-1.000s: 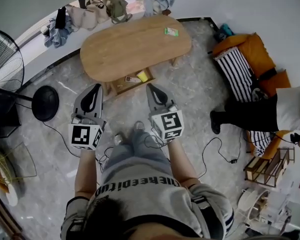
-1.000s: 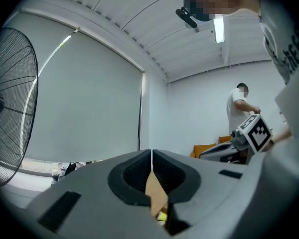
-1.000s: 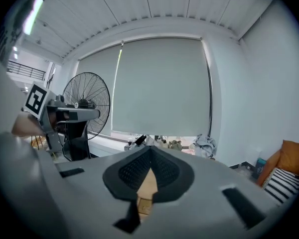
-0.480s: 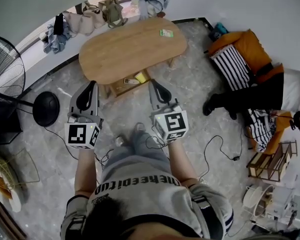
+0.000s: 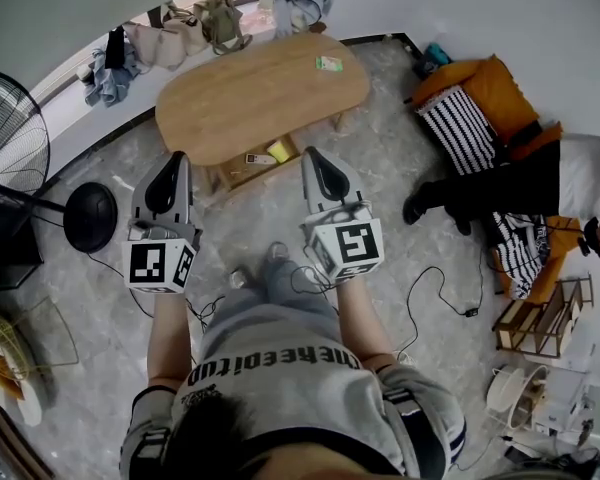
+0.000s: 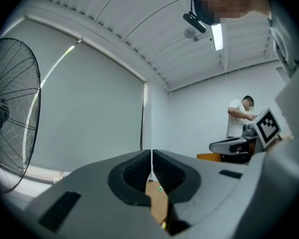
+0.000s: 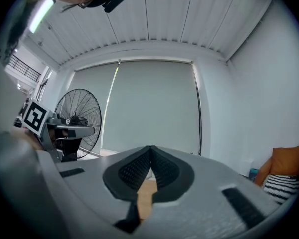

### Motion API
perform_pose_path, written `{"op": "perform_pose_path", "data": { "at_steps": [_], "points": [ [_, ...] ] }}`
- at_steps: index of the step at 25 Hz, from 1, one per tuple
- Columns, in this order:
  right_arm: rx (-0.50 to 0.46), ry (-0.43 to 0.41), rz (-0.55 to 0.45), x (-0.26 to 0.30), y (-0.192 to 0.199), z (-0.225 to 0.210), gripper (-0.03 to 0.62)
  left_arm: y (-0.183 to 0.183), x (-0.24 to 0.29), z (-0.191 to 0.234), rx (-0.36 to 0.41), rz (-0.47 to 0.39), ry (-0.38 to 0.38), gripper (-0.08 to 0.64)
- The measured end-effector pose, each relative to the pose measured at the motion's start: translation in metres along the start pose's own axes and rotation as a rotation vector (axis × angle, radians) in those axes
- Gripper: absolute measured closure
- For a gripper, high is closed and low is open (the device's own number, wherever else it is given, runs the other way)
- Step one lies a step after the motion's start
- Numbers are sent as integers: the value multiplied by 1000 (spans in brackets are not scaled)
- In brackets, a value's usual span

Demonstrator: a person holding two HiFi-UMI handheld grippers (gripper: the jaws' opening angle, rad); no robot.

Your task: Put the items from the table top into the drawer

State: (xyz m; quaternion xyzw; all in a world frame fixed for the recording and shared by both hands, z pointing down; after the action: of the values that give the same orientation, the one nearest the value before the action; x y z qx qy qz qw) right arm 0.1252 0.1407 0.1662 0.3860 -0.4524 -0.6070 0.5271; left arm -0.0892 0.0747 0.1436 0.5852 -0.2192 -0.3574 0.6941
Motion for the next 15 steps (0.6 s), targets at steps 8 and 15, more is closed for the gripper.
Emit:
{"op": "perform_pose_path", "data": {
  "at_steps": [8,15],
  "points": [
    [4,5,-18,-1,-5,7,589,-2,-7,7,-8,-24,-4,548],
    [-3,9,-30,3,-11,14,589,3,-9,15,-10,-36,13,548]
  ]
}}
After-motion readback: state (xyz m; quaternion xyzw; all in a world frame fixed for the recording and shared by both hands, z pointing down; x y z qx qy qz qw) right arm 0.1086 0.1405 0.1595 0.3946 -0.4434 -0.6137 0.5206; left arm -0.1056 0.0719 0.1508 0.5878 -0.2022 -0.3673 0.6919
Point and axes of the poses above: the fingertips, and each gripper's own axes: x forward along the fingers, z to its left, y out of its underside, the point moved 4 cm from there along -x, backward along the fingers, and after that the axes turned 13 degrees about -x, right-handed, at the moved point
